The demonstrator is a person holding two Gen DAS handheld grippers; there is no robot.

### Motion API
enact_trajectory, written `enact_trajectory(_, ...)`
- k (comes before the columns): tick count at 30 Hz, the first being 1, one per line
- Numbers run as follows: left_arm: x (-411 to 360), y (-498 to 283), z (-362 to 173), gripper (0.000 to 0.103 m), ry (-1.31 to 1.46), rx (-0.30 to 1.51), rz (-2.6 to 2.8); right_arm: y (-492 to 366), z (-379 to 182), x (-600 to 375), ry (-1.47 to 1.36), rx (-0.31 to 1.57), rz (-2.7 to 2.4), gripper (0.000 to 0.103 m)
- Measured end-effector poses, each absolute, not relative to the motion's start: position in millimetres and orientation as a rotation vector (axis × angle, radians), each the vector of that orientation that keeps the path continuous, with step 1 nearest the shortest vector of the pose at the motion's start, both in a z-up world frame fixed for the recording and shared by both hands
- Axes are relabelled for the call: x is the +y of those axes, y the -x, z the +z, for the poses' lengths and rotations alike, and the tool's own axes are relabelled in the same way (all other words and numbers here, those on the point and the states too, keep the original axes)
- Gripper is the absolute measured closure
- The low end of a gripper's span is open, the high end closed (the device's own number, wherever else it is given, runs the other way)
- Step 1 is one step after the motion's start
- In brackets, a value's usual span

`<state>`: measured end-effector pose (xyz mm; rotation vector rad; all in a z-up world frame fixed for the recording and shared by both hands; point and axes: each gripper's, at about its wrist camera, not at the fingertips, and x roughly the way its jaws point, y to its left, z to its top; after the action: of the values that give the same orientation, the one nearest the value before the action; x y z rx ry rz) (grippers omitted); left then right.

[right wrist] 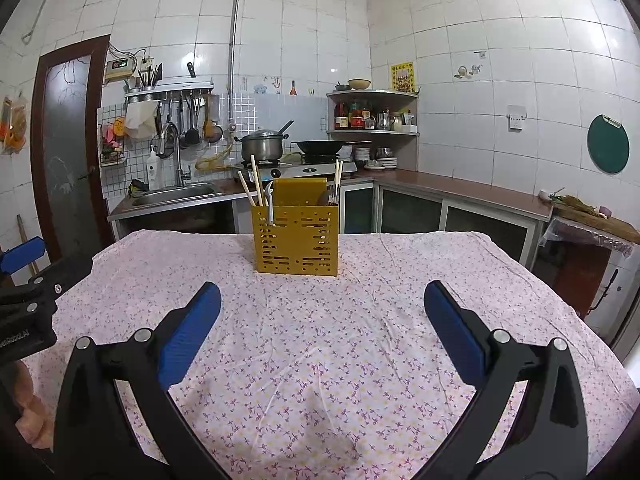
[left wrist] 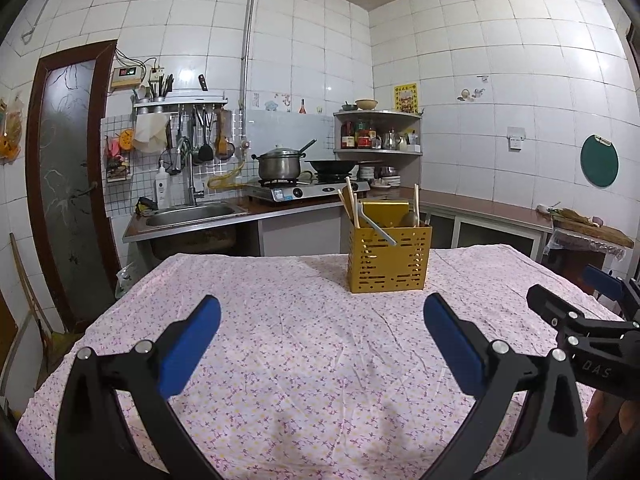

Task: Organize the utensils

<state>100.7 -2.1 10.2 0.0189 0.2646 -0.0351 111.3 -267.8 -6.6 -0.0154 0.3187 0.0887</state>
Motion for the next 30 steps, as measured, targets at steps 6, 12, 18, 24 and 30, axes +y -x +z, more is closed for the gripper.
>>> enact_trajectory(6,-3.0,-99.7,10.0,0.004,-0.021,0.261,-0.034,-110.3,-6.6,-269.4,0.018,0.312,0.079,0.004)
enact_trajectory(12,-4.4,-100.4,8.8,0.004,-0.029,0.262,-0.023,-108.8,-8.8,-271.3,0.012,0.318,0.079,0.004)
enact_trajectory(18,-7.2,-98.1,8.2,0.004,-0.037,0.257,-0.026,-106.4,-8.6,-272.5,0.017,0.313,0.076,0.004)
enact_trajectory(24,-8.1,-96.5,8.3,0.004,-0.037,0.253,-0.023,-105.1,-7.4,-271.2,0.022,0.311,0.072,0.004)
enact_trajectory(30,-7.3,-96.0,8.2,0.004,-0.037,0.250,-0.019,-104.2,-7.3,-272.3,0.024,0.306,0.068,0.004)
